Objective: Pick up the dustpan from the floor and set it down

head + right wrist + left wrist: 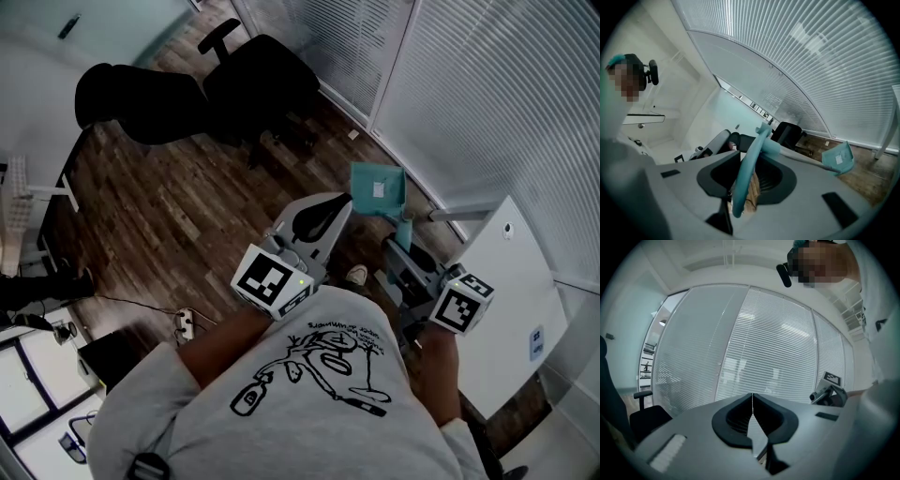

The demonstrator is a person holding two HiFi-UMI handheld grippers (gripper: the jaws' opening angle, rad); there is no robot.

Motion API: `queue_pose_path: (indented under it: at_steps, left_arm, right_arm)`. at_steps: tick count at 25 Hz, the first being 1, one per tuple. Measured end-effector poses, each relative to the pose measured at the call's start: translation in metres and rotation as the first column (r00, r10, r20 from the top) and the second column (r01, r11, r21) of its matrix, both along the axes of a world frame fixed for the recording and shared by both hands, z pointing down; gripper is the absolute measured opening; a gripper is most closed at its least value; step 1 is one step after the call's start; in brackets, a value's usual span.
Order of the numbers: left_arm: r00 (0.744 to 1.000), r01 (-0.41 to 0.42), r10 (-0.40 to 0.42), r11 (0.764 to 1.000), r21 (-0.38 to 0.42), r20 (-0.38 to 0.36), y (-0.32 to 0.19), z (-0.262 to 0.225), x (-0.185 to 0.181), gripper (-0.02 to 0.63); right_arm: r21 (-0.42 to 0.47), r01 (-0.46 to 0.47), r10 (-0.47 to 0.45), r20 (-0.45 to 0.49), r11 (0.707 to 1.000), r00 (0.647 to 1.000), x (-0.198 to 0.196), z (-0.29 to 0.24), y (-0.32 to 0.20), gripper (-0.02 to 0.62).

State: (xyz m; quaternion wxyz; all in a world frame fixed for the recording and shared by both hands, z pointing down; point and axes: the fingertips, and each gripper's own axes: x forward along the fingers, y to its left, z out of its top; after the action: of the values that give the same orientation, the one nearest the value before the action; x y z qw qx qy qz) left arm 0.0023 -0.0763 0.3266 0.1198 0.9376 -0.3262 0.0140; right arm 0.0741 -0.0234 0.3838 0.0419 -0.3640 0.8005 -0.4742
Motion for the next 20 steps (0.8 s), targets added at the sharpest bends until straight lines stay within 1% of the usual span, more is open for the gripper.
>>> queue_pose_path:
  at_steps: [15, 20]
  left_arm:
    - [1.000, 0.004, -0.004, 1.000, -0.004, 0.007, 0.005, -0.001, -0.002, 0.002]
    - [1.000, 0.010, -0.010, 1.000, -0.007, 0.010, 0.004, -0.001, -0.005, 0.002]
  right_arm:
    - [-0.034, 0.012, -0.012, -0.006, 0.999, 1.000, 0.004, 0.066, -0.007, 0.091]
    - [-0.041, 0.015, -0.015, 0.006, 0.999, 1.000, 0.003, 0.087, -0.012, 0.091]
